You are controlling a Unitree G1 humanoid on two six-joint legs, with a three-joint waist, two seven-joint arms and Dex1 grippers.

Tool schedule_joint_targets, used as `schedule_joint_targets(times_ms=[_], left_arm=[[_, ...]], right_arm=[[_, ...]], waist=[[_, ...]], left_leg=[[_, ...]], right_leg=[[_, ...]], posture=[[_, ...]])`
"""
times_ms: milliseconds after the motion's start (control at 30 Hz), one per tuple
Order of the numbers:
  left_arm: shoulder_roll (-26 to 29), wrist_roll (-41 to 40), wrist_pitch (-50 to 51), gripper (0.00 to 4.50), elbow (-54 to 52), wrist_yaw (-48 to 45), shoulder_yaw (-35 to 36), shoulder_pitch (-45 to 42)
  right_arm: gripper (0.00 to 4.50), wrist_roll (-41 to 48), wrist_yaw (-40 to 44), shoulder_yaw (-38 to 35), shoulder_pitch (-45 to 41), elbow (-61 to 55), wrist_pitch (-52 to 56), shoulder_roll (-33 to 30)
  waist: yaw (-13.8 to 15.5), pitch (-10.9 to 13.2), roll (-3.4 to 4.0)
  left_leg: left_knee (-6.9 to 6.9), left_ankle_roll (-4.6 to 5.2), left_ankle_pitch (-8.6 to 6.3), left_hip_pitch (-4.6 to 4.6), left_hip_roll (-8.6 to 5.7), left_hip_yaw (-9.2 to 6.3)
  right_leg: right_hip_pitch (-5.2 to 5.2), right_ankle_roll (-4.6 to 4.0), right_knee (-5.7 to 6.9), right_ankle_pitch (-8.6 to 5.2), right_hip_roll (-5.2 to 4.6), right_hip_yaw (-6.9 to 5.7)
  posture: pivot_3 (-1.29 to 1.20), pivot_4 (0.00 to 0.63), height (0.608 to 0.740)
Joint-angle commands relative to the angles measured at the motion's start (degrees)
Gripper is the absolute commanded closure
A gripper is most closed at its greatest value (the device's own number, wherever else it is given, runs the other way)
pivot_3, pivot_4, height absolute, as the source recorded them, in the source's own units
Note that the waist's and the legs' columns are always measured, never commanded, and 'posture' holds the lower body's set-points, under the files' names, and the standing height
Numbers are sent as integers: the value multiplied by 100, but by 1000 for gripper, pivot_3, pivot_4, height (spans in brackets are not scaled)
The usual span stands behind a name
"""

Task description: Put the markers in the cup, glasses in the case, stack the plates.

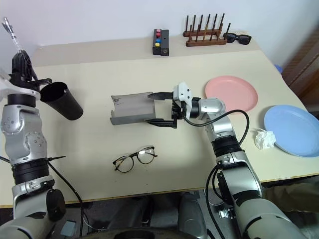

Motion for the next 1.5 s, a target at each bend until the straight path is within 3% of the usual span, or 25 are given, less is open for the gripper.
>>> schedule_joint_targets(times_ms=[33, 767, 1500], left_arm=[[131, 197, -347, 4481, 55, -97, -2, -38], [-194, 1094, -1740, 4481, 879, 300, -258, 163], [-129, 1369, -1911, 4481, 962, 605, -278, 216]], right_arm=[[0, 125, -59, -148, 1, -315, 10, -35], [0, 344, -215, -216, -41, -512, 237, 42], [0, 353, -217, -214, -43, -495, 227, 44]], waist=[[6, 0, 0], [10, 0, 0], [11, 0, 0]], left_leg=[[0, 0, 0, 0, 0, 0], [1, 0, 0, 0, 0, 0], [1, 0, 0, 0, 0, 0]], right_leg=[[0, 0, 0, 0, 0, 0], [0, 0, 1, 0, 0, 0], [0, 0, 2, 0, -1, 0]], posture=[[0, 150, 740], [0, 150, 740], [0, 150, 740]])
